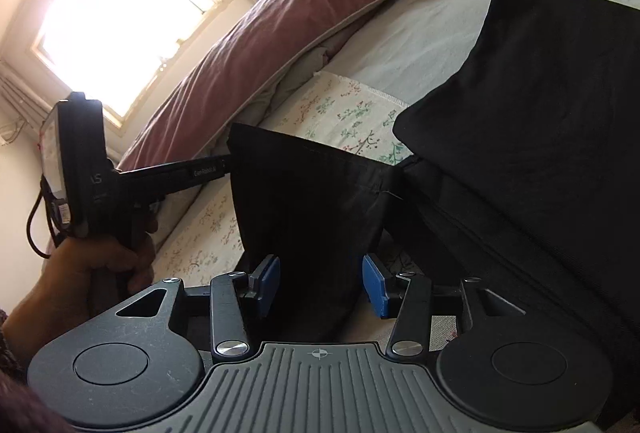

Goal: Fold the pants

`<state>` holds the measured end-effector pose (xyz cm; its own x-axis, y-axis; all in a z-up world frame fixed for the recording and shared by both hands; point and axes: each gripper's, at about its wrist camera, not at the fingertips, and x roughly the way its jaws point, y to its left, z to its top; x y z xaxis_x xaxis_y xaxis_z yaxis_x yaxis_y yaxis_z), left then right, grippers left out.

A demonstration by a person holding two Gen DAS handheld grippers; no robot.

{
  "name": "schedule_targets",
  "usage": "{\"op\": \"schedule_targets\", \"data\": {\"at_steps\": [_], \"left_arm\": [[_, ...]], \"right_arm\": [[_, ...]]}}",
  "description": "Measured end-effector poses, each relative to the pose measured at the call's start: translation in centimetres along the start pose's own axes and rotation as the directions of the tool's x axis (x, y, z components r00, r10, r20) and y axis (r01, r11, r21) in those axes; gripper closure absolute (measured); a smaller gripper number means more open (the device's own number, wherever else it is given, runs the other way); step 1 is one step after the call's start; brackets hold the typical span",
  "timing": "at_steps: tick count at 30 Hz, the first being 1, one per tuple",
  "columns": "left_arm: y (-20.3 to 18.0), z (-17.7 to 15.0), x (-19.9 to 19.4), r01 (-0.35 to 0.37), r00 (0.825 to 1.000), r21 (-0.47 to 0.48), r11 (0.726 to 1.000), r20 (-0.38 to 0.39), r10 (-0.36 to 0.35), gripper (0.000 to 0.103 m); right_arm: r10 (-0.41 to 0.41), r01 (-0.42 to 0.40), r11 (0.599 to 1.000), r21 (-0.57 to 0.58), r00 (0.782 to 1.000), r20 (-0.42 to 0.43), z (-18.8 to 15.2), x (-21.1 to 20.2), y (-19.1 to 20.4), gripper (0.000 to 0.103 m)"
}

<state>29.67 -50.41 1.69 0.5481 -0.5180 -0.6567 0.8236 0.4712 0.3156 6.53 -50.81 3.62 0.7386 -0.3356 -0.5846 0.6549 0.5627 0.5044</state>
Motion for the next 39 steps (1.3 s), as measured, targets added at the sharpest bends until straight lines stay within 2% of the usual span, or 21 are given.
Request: {"op": "schedule_targets", "data": {"at_steps": [2,4,6,8,9,11,15,17,20,23,26,29,31,33,35,36,37,38,39], "left_arm": [[0.4,-0.2,-0.2,0.013,1.0,0.003,1.0,-0.001,-0.013,0.094],[0.9,-0.2,-0.6,0.035,0.999,0.005,0.999,0.001,-0.035,0.094],[1.3,-0.1,-1.2,0.058,0.998,0.004,0.998,0.005,-0.058,0.094],[1.5,0.2,-1.7,0.069,0.998,0.009,0.998,0.01,-0.069,0.094],[1.6,0.4,-2.2,0.067,0.998,0.017,0.998,0.015,-0.067,0.094],[1.8,1.0,-3.0,0.054,0.998,0.033,0.998,0.029,-0.055,0.094],[2.7,2.9,-4.3,0.039,0.996,0.018,0.999,0.075,-0.04,0.094],[2.9,3.8,-4.7,0.044,0.994,-0.009,0.999,0.102,-0.043,0.094],[2.4,4.5,-4.4,0.08,0.99,-0.043,0.996,0.12,-0.074,0.094],[-0.4,4.3,-2.7,0.076,0.99,-0.019,0.997,0.121,-0.073,0.094],[-3.1,3.6,0.0,0.075,0.992,0.006,0.997,0.101,-0.075,0.094],[-5.1,2.5,3.1,0.079,0.994,0.004,0.997,0.079,-0.079,0.094],[-5.9,1.4,5.2,0.107,0.994,-0.005,0.994,0.038,-0.107,0.094],[-6.8,0.6,6.3,0.104,0.994,0.024,0.994,0.015,-0.105,0.094],[-6.8,0.3,6.3,0.09,0.995,0.044,0.995,0.032,-0.092,0.092],[-6.5,0.3,6.1,0.094,0.995,0.038,0.995,0.031,-0.096,0.091],[-5.9,0.5,5.8,0.096,0.995,0.021,0.995,0.028,-0.096,0.086],[-5.3,0.7,5.3,0.094,0.995,0.004,0.996,0.027,-0.094,0.074],[-4.4,0.8,4.6,0.099,0.995,-0.019,0.995,0.031,-0.098,0.068]], "right_arm": [[-0.051,0.051,0.999,-0.01,0.999,-0.009,-0.9,1.4,-0.2,0.064],[-0.064,0.066,0.997,-0.044,0.998,0.027,-1.3,1.8,-0.2,0.073],[-0.019,0.022,0.999,-0.042,0.997,0.073,-1.5,1.8,-0.4,0.078],[0.03,-0.027,0.999,-0.022,0.992,0.124,-1.2,1.6,-0.7,0.089],[0.048,-0.046,0.999,-0.021,0.988,0.145,-1.1,1.5,-0.8,0.102],[0.082,-0.081,0.997,-0.013,0.982,0.169,-0.7,0.9,-0.6,0.102],[0.107,-0.097,0.994,-0.053,0.969,0.225,0.1,-2.2,1.5,0.103],[0.106,-0.099,0.994,-0.042,0.96,0.259,0.3,-4.5,2.6,0.103],[0.069,-0.058,0.997,-0.046,0.954,0.291,0.2,-7.0,3.5,0.103],[-0.011,0.031,0.998,-0.063,0.954,0.298,0.2,-7.8,4.0,0.103],[-0.126,0.155,0.984,-0.09,0.956,0.264,0.3,-6.5,3.8,0.103],[-0.234,0.262,0.961,-0.093,0.944,0.234,0.4,-5.3,2.8,0.103],[-0.272,0.292,0.953,-0.075,0.94,0.205,0.7,-4.8,1.8,0.103],[-0.3,0.311,0.949,-0.051,0.941,0.155,1.1,-4.2,0.6,0.103],[-0.336,0.342,0.939,-0.037,0.935,0.115,1.1,-3.7,-0.1,0.101],[-0.359,0.365,0.93,-0.038,0.926,0.113,1.2,-3.6,-0.2,0.095],[-0.389,0.398,0.916,-0.05,0.913,0.125,1.3,-3.8,0.0,0.093],[-0.405,0.418,0.906,-0.068,0.903,0.145,1.5,-4.1,0.2,0.091],[-0.406,0.422,0.903,-0.081,0.899,0.165,1.6,-4.5,0.4,0.085]]}}
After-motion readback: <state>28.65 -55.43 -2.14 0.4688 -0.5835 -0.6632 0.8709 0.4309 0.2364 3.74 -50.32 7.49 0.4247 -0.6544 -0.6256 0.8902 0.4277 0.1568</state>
